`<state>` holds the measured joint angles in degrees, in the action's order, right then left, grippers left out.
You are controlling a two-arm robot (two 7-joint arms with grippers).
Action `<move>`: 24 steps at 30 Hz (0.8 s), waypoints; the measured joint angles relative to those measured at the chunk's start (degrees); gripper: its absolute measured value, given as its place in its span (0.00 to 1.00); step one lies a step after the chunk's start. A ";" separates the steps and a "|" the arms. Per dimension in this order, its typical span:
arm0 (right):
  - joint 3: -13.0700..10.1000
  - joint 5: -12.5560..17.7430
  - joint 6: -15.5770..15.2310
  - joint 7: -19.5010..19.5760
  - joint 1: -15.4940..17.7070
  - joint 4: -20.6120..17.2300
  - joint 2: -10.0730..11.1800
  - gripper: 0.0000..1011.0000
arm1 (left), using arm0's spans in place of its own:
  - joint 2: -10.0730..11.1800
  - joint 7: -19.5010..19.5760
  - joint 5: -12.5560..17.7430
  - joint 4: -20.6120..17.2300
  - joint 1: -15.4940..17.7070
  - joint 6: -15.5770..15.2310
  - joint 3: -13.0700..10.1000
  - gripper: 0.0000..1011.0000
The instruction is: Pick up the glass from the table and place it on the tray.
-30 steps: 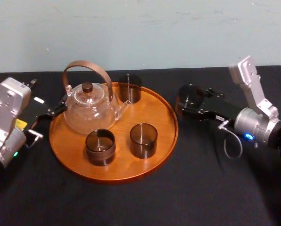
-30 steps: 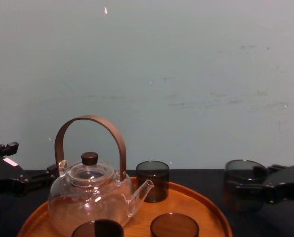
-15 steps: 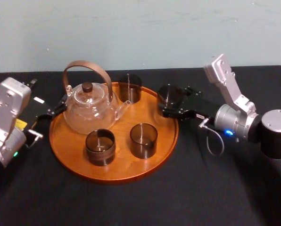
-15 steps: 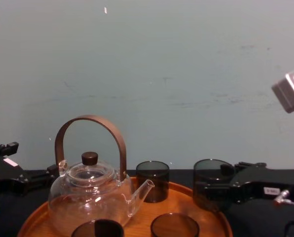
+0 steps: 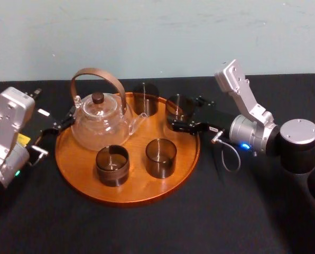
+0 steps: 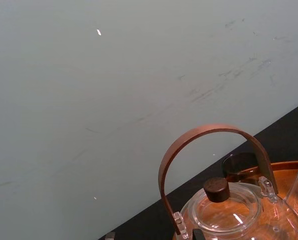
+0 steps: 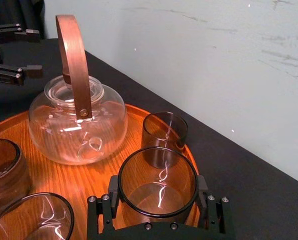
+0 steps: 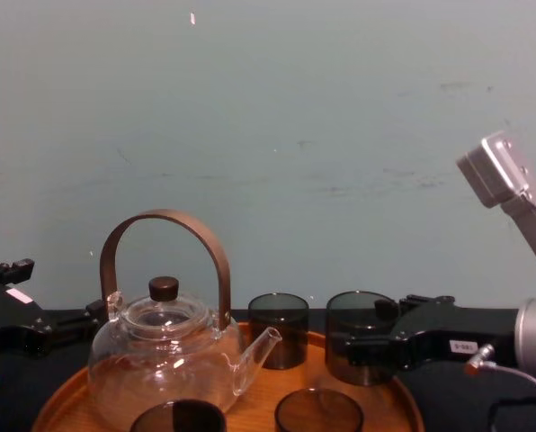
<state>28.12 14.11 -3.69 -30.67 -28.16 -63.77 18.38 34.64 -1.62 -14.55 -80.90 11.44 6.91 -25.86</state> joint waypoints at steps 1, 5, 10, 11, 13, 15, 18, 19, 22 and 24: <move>0.05 -0.02 0.03 -0.04 -0.10 0.16 -0.09 0.89 | 0.00 0.00 0.00 0.00 0.00 0.00 0.00 0.99; 0.38 -0.16 0.34 -0.23 -0.59 1.08 -0.60 0.89 | 0.00 0.00 0.00 0.00 0.00 0.00 0.00 0.99; 0.73 -0.35 0.98 -0.37 -1.28 2.63 -1.37 0.89 | 0.00 0.00 -0.01 0.00 -0.01 0.00 0.00 0.99; 0.78 -0.41 1.06 -0.38 -1.37 2.85 -1.47 0.89 | 0.00 0.00 0.00 0.00 -0.01 0.00 0.00 0.99; 0.88 -0.51 1.16 -0.38 -1.54 3.27 -1.66 0.89 | 0.00 0.00 0.00 0.00 0.00 0.00 0.00 0.99; 0.97 -0.63 1.26 -0.40 -1.74 3.73 -1.87 0.89 | 0.00 0.00 0.00 0.00 0.00 0.00 0.00 0.99; 1.01 -0.73 1.36 -0.42 -1.87 4.14 -2.05 0.89 | 0.00 0.00 0.00 0.00 0.00 0.00 0.00 0.99; 1.01 -0.76 1.38 -0.42 -1.88 4.21 -2.08 0.89 | 0.00 0.00 0.00 0.00 0.00 0.00 0.00 0.99; 0.99 -0.85 1.44 -0.33 -1.88 4.40 -2.20 0.89 | 0.00 0.00 0.00 0.00 0.00 0.00 0.00 0.99; 0.96 -0.91 1.47 -0.28 -1.88 4.57 -2.25 0.89 | 0.00 0.00 0.00 0.00 0.00 0.00 0.00 0.99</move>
<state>29.08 13.20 -2.21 -30.95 -30.04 -59.20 16.13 34.65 -1.62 -14.55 -80.90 11.43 6.91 -25.86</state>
